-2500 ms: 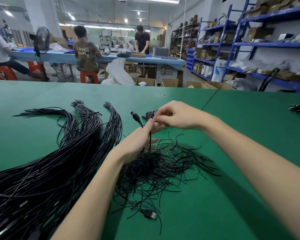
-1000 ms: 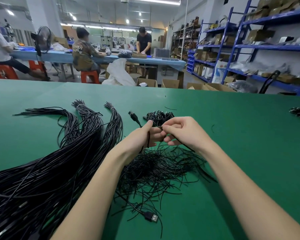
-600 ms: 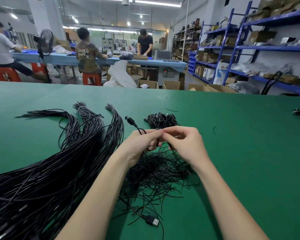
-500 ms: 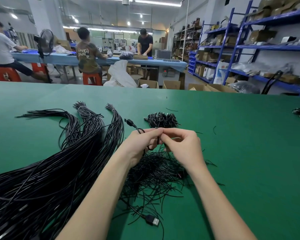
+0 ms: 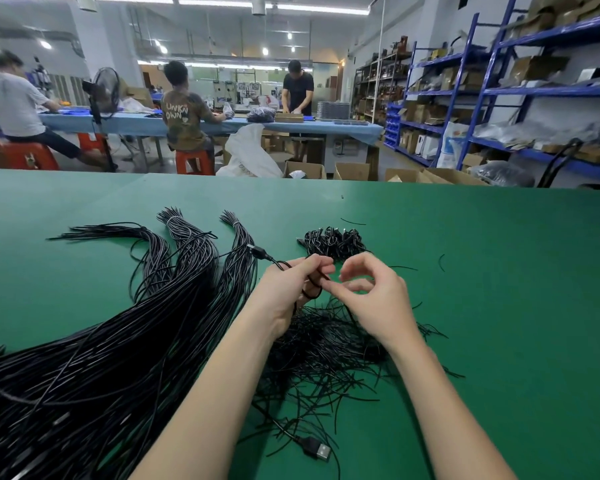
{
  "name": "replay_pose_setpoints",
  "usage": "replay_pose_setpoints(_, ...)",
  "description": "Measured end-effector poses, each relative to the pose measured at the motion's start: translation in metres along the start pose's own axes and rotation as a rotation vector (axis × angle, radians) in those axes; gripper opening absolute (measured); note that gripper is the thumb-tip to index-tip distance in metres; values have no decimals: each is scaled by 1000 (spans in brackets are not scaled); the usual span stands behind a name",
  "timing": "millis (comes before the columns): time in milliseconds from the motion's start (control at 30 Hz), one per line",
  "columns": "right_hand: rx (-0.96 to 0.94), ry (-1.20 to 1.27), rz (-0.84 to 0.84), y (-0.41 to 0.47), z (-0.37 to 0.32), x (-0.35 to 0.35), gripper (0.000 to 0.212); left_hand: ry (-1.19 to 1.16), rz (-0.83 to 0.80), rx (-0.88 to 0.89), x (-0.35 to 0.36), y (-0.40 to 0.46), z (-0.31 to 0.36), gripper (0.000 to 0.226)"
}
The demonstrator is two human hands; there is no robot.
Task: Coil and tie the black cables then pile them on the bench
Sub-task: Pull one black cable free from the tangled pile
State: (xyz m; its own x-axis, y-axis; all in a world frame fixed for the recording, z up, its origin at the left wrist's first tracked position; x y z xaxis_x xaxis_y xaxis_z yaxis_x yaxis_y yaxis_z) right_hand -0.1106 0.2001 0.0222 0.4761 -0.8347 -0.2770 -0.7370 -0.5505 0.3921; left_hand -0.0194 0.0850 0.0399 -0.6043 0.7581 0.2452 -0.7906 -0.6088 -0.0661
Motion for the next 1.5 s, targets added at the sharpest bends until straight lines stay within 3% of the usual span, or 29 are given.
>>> replay_pose_setpoints(167,101,156,-141,3,-2,-2,14,112,47,-2,-4,-1,3,27)
replay_pose_setpoints(333,156,70,-109,7,0,-2,8,90,91,82,-7,3,2,29)
replay_pose_setpoints(400,165,-92,-96,7,4,-3,8,64,118,148,-8,4,3,29)
replay_pose_setpoints(467,183,-195,-199,4,8,-2,8,-15,130,193,-9,4,6,30)
replay_pose_setpoints(633,232,-142,-295,1,10,-3,6,-138,-59,148,-8,-2,14,33)
replay_pose_setpoints(767,315,-94,-361,3,7,-3,5,-19,-205,136,-4,-9,13,35)
replay_pose_setpoints(933,406,34,-347,6,5,-11,25,275,-385,85,-3,-17,11,34)
replay_pose_setpoints(1000,389,-8,-314,7,4,-17,17,381,-415,58,-6,-18,13,34)
replay_pose_setpoints(1267,171,-314,-49,15,-14,-15,9,531,-283,-14,0,-6,-3,33)
replay_pose_setpoints(1400,209,-121,-117,11,-19,-9,6,315,-113,4,-5,-3,0,38)
replay_pose_setpoints(1500,235,-118,-163,8,-20,-7,8,289,-20,-5,-5,-4,0,37)
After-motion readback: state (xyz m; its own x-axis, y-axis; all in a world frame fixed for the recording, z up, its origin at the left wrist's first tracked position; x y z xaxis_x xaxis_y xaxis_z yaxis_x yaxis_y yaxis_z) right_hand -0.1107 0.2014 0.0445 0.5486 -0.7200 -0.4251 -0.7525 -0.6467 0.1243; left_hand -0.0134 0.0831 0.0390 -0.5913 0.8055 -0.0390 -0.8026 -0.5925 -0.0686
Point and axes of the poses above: each hand's wrist, its own y-axis towards the middle knuckle, its own x-axis out of the palm, z = x × y, the point moved 1 cm from there along y, towards the middle knuckle
